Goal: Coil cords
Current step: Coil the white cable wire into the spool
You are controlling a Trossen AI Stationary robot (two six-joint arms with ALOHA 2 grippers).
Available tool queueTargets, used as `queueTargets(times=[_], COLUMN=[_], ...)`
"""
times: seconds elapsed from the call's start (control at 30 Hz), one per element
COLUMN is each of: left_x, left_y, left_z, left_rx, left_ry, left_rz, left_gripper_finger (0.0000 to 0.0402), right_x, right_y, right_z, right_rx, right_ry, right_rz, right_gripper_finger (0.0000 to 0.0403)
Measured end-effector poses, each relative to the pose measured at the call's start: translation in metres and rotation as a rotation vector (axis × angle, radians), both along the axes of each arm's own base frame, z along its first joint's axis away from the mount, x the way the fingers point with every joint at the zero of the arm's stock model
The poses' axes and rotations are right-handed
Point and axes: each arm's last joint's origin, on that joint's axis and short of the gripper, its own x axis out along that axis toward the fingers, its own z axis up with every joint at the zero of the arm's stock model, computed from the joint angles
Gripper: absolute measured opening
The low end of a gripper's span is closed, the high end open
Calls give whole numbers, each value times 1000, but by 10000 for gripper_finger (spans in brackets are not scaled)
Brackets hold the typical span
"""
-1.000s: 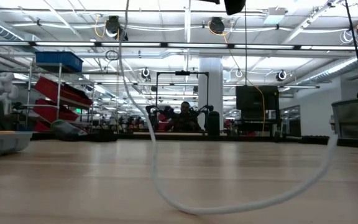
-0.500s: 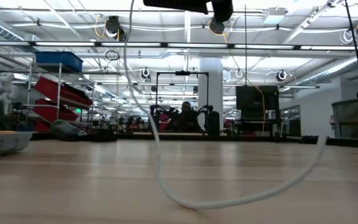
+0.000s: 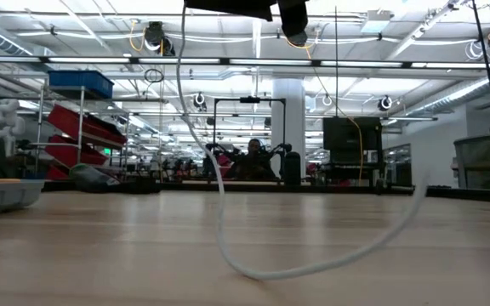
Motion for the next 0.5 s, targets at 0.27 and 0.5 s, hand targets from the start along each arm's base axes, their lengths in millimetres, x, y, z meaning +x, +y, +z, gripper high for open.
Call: queueTargets(times=[0.27, 0.5], left_x=[0, -3], left_y=[0, 0], left_z=[0, -3], left_rx=[3, 9], left_ry=[0, 36], left_rz=[-1, -3], left_gripper_finger=[6, 6], right_x=[0, -8], right_y=[0, 12], right_z=[0, -2], right_rx=[0, -21], right_ry=[-2, 21], right_rz=[-5, 0], right_gripper_finger=[3, 1])
